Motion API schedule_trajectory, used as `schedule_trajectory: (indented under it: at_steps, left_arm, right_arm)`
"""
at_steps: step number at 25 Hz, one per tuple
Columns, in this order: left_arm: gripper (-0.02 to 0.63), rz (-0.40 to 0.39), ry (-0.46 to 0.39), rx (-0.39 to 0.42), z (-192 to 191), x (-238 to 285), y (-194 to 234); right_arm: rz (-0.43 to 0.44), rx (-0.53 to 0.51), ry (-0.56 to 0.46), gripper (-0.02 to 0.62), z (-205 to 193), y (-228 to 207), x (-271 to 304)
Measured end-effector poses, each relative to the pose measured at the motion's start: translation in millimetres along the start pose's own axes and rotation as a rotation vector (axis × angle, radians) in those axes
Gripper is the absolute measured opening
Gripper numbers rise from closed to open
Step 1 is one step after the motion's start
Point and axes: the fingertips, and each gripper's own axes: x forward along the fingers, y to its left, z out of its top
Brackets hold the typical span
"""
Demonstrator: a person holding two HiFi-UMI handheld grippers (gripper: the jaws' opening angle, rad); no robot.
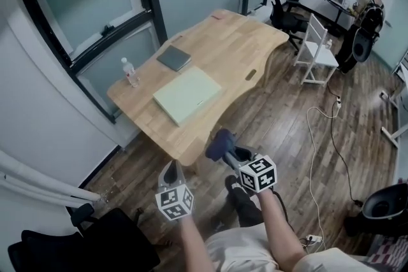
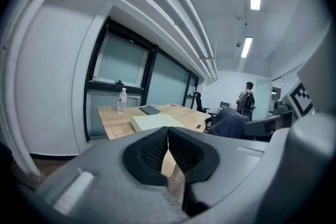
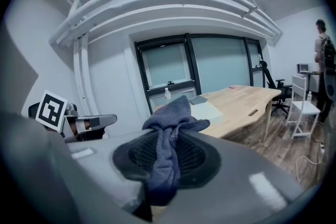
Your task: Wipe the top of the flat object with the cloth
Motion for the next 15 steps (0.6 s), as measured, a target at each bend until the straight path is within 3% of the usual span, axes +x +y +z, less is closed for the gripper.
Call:
schedule_trajectory:
  at_steps: [6,10,15]
  left_arm:
    - [0.009,0.062,-0.025,0.029,31,22,24]
    - [0.009,0.111,-0.039,0.052,56,40,43]
    - [0.009,0.158,-0.054,0.070,74,81,45]
  right_arm:
    - [0.063,-0.063,-0.010,0.083,43,-10,42]
    - [0.098,-0.047,-0.058,0.083,84,-26,72]
    - [0.136,-0.080,-0.048,0.083,106,-47,108]
